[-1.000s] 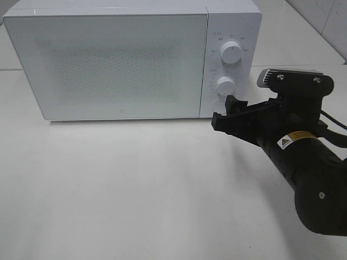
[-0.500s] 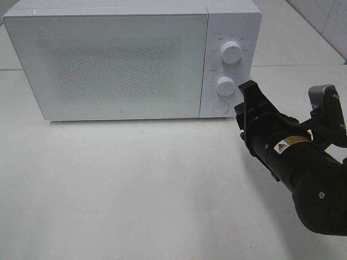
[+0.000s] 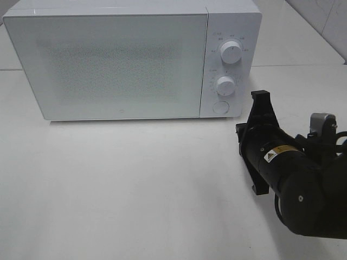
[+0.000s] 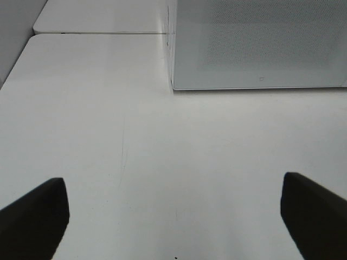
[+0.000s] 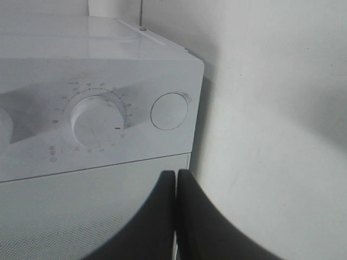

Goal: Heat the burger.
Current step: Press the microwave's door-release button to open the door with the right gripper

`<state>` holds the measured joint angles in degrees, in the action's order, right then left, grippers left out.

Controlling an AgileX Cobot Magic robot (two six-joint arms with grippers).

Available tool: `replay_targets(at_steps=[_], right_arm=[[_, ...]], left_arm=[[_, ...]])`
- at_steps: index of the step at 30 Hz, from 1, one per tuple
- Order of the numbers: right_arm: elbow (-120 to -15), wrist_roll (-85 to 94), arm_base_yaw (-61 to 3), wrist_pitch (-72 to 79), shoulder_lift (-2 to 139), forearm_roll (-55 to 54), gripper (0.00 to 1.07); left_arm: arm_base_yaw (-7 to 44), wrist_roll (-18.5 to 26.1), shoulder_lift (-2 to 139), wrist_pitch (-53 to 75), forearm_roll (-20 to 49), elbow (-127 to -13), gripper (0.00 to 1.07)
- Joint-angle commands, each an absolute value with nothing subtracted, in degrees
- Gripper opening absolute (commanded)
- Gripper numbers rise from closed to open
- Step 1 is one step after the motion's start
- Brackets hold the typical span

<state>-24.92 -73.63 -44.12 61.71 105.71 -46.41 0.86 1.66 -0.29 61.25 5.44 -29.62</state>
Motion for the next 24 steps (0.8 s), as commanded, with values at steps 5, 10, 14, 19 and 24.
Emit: replay_targets(at_steps=[5,10,14,19,24], right_arm=[[-29.6,-76.6,-43.8,63.8,111.2,-46.4,0.0],[-33.1,-76.6,-41.8,63.8,114.0,-45.0,0.0],[-35.5,-76.5,-40.3,63.3,115.7,-43.7,0.0],[-38.2,-76.6,-38.7,63.0,118.1,-41.7,0.0],[-40.3,-76.8,-36.8,61.5,119.7,-41.4,0.0]], left_arm=[[0.6,1.7,-1.3,61.2,5.8,-29.6,0.98],[0.6,1.7,-1.3,61.2,5.8,-29.6,0.98],[0.6,1.7,-1.3,61.2,5.8,-29.6,0.98],[0.6,1.7,-1.3,61.2,5.8,-29.6,0.98],[0.6,1.7,-1.3,61.2,5.8,-29.6,0.98]])
